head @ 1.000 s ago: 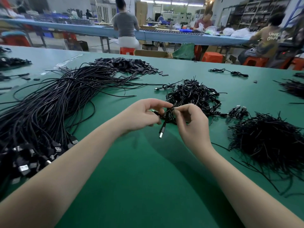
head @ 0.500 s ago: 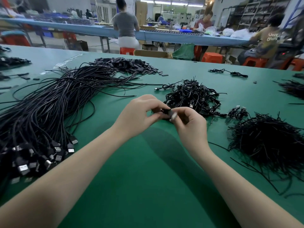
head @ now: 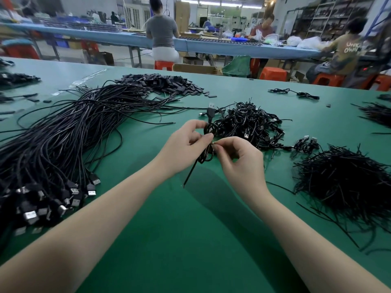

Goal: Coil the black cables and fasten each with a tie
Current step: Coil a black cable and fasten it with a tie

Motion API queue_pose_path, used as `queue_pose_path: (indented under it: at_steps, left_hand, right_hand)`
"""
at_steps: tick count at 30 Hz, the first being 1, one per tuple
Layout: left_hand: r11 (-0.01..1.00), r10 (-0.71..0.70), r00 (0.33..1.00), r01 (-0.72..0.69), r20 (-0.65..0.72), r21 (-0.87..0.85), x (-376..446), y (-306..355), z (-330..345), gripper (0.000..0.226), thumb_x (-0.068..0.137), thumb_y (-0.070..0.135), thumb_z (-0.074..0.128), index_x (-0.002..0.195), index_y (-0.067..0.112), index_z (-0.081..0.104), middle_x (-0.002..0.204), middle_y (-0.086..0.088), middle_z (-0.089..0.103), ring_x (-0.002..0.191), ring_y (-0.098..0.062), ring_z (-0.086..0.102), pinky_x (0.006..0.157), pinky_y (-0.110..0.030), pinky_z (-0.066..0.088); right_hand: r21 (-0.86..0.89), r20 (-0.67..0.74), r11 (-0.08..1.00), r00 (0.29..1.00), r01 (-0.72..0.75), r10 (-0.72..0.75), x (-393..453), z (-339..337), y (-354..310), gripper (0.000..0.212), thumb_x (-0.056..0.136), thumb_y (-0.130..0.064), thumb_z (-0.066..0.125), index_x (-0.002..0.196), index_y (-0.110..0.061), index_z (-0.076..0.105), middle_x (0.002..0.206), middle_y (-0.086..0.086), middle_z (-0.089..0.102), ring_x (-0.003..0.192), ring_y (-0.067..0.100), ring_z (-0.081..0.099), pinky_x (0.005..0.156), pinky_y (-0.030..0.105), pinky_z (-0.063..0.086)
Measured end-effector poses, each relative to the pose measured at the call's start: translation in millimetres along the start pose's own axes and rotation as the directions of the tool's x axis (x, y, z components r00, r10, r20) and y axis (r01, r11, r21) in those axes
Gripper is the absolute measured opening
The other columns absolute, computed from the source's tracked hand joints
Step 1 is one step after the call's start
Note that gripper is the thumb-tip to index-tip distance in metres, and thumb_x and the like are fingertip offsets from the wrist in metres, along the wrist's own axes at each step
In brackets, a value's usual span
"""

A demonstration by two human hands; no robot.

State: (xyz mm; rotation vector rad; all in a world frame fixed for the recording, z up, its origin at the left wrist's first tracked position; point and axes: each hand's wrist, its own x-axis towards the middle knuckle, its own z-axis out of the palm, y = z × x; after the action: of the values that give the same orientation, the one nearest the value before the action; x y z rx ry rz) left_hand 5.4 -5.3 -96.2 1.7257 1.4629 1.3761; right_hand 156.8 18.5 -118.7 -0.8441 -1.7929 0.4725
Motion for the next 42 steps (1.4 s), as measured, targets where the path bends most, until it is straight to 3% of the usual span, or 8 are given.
queue_pose_path:
  at_steps: [3, 7, 12, 16, 22, 29, 37, 42]
  left_hand:
    - [0.901, -0.302, 0.941, 0.335, 0.156, -0.276, 1, 7, -3, 0.038, 0.095, 0.016, 0.056, 0.127, 0.029, 0.04, 0.059, 0.002, 0.065, 0.048, -0.013, 0.058, 0.048, -0.022, 0.048]
    - [0.496, -0.536, 0.601, 0.792, 0.592, -0.355, 2, 15, -16, 0.008, 0.075, 0.018, 0.064, 0.082, 0.02, 0.065, 0.055, 0.006, 0.058, 0.036, -0.002, 0.051, 0.035, -0.014, 0.041]
    - [0.631, -0.397, 0.757, 0.636, 0.519, -0.445, 4, 9, -17, 0.019, 0.094, 0.008, 0.043, 0.099, 0.013, 0.06, 0.082, -0.004, 0.074, 0.067, -0.013, 0.07, 0.056, -0.02, 0.054]
    - [0.927, -0.309, 0.894, 0.359, 0.325, -0.106, 1, 2, -10, 0.024, 0.088, 0.018, 0.067, 0.11, 0.025, 0.064, 0.091, 0.007, 0.069, 0.082, -0.005, 0.063, 0.076, -0.023, 0.051]
    - [0.919, -0.296, 0.938, 0.332, 0.182, -0.212, 0, 3, -2, 0.008, 0.092, 0.03, 0.062, 0.093, 0.022, 0.063, 0.076, 0.006, 0.068, 0.074, -0.009, 0.064, 0.074, -0.027, 0.052]
    - [0.276, -0.504, 0.602, 0.792, 0.619, -0.545, -2, 11, -16, 0.025, 0.072, 0.013, 0.059, 0.095, 0.015, 0.068, 0.058, 0.004, 0.06, 0.034, 0.001, 0.047, 0.035, -0.013, 0.038]
    - [0.904, -0.305, 0.879, 0.388, 0.366, -0.18, -4, 1, -2, 0.013, 0.092, 0.015, 0.061, 0.1, 0.023, 0.068, 0.092, 0.003, 0.075, 0.076, -0.008, 0.069, 0.064, -0.017, 0.052]
    - [0.978, -0.203, 0.967, 0.206, 0.151, -0.006, -5, -10, 6, 0.016, 0.092, 0.038, 0.061, 0.093, 0.026, 0.072, 0.067, 0.016, 0.06, 0.058, 0.002, 0.049, 0.057, -0.012, 0.041]
  right_hand:
    - [-0.163, -0.046, 0.95, 0.96, 0.265, -0.276, 0, -3, -3, 0.006, 0.087, -0.003, 0.065, 0.083, -0.005, 0.069, 0.078, -0.002, 0.064, 0.073, 0.005, 0.057, 0.071, 0.016, 0.046]
    - [-0.438, 0.076, 0.658, 0.755, 0.612, -0.651, -3, -5, 4, 0.011, 0.085, 0.002, 0.061, 0.079, 0.001, 0.071, 0.081, 0.012, 0.067, 0.084, 0.029, 0.07, 0.072, 0.034, 0.055]
    - [-0.102, -0.076, 0.957, 0.957, 0.271, -0.279, 1, -4, 6, 0.007, 0.085, 0.002, 0.063, 0.084, -0.005, 0.063, 0.082, -0.002, 0.06, 0.083, 0.007, 0.057, 0.074, 0.009, 0.043]
    - [-0.001, -0.114, 0.995, 0.989, 0.098, -0.097, 3, -5, 6, 0.018, 0.088, -0.007, 0.063, 0.088, -0.025, 0.058, 0.083, -0.018, 0.056, 0.075, 0.001, 0.057, 0.07, 0.011, 0.044]
    - [-0.074, -0.061, 0.992, 0.993, 0.098, -0.103, -1, 0, 9, 0.007, 0.087, -0.004, 0.065, 0.088, -0.011, 0.068, 0.082, -0.015, 0.059, 0.079, -0.003, 0.056, 0.074, 0.005, 0.041]
    - [-0.45, 0.08, 0.658, 0.761, 0.604, -0.644, -5, -5, 15, 0.019, 0.092, -0.004, 0.054, 0.084, 0.0, 0.071, 0.084, 0.011, 0.068, 0.086, 0.027, 0.069, 0.075, 0.035, 0.056]
    - [-0.025, -0.144, 0.999, 0.989, 0.041, -0.044, -7, 0, 14, 0.016, 0.088, -0.003, 0.064, 0.088, -0.019, 0.063, 0.082, -0.014, 0.058, 0.078, -0.005, 0.055, 0.072, 0.004, 0.04]
    - [-0.053, -0.101, 0.996, 0.992, 0.067, -0.072, -8, 2, 17, 0.008, 0.086, -0.002, 0.066, 0.088, -0.01, 0.069, 0.082, -0.012, 0.06, 0.079, -0.002, 0.055, 0.072, 0.006, 0.041]
